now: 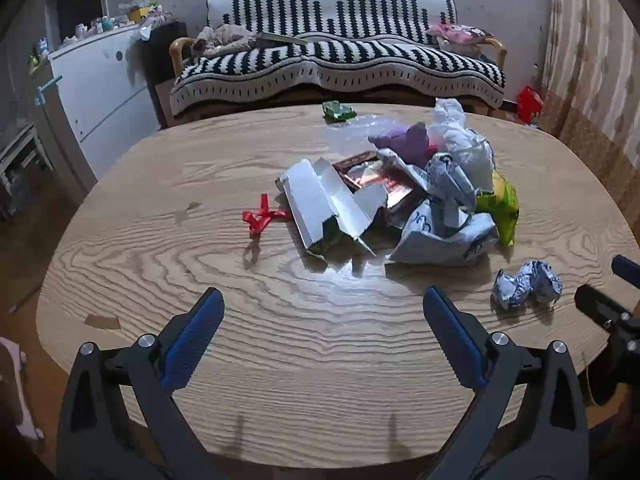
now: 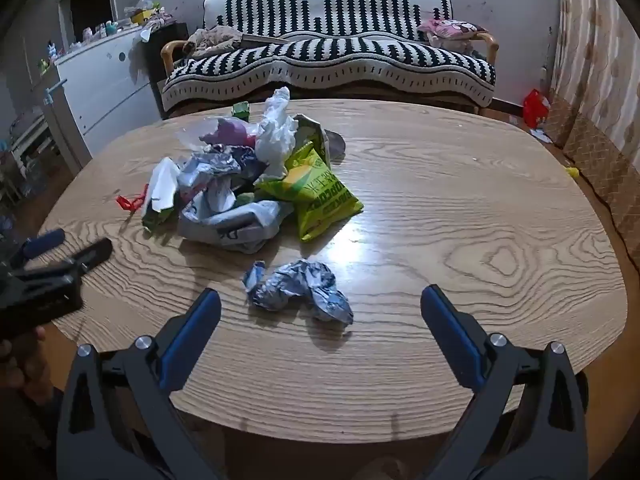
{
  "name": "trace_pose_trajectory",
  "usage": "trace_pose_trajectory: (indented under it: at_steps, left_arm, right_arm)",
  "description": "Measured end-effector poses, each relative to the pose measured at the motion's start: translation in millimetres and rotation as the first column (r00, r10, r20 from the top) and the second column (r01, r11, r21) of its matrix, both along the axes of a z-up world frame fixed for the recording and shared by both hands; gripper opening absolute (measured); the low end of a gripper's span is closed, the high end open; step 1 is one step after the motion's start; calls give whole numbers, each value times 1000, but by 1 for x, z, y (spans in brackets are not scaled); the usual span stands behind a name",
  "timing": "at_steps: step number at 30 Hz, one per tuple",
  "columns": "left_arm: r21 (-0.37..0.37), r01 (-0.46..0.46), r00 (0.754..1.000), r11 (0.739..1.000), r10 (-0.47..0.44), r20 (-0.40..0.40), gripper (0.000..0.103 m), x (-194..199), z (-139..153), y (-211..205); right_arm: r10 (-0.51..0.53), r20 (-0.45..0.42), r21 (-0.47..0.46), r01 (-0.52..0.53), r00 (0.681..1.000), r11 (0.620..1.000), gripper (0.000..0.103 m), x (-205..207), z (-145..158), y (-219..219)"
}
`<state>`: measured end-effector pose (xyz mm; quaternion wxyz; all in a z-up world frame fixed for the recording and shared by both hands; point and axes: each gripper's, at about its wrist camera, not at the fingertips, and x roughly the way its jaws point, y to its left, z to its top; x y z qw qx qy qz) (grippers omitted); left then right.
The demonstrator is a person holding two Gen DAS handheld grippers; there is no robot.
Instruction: Collect trash
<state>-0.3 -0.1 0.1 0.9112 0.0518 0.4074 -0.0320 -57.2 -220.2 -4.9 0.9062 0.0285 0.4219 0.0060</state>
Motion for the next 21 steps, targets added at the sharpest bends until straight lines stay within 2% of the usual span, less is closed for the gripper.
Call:
trace_pose_trajectory:
  at_steps: [6, 9, 11, 21]
  left_arm:
    - [4, 9, 1000, 1000, -9, 11, 97, -1, -6, 4]
    - [-19, 2, 1000, 1000, -2, 7, 97, -2, -7, 10]
    - [-9, -2, 1000, 1000, 2, 13, 97, -4, -10, 11]
    - [-6, 7, 1000, 1000, -7, 6, 97, -4, -11, 7]
  right_arm:
    - [-5, 46, -58, 8, 999, 998, 97, -3, 5, 11]
    - [-6, 51, -30, 7, 999, 1000, 97, -7, 5, 8]
    - [6, 42, -9, -5, 999, 1000, 97, -5, 5, 6]
    - [19, 48, -45, -17, 999, 999, 97, -6, 4, 13]
